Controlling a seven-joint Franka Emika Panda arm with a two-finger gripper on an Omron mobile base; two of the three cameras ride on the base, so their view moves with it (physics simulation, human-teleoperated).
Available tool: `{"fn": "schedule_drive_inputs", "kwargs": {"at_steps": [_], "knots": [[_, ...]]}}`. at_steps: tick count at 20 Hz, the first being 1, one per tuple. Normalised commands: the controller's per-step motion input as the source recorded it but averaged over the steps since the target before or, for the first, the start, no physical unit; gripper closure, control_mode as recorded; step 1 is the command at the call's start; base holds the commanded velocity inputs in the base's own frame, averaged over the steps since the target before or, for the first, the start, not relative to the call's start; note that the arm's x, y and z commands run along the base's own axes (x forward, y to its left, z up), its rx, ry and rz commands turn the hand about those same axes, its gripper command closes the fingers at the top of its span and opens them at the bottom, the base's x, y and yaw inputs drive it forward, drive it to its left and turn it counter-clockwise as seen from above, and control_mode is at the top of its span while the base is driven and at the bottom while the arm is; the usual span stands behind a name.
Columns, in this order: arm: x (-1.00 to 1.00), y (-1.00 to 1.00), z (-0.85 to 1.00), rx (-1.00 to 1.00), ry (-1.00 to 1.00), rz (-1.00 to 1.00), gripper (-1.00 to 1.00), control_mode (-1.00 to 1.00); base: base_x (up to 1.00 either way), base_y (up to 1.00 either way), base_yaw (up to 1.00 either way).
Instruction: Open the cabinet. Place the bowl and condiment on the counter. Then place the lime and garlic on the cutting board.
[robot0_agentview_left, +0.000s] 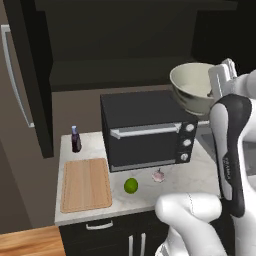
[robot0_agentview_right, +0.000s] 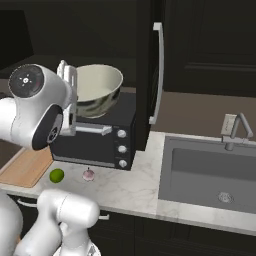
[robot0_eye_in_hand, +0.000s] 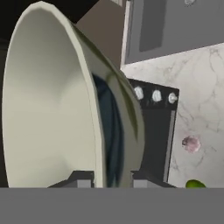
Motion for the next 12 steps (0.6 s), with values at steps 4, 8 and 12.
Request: {"fn": "schedule_drive_inputs", "kwargs": {"at_steps": [4, 8, 12], "knots": [[-1.0, -0.52, -0.78, 0.0, 0.07, -0.08, 1.0, -1.0, 0.0, 0.0, 0.0], [-0.54, -0.24, -0.99, 0.0, 0.05, -0.05, 1.0, -1.0, 0.0, 0.0, 0.0], [-0.02, -0.04, -0.98, 0.0, 0.0, -0.02, 1.0, -1.0, 0.0, 0.0, 0.0]]}}
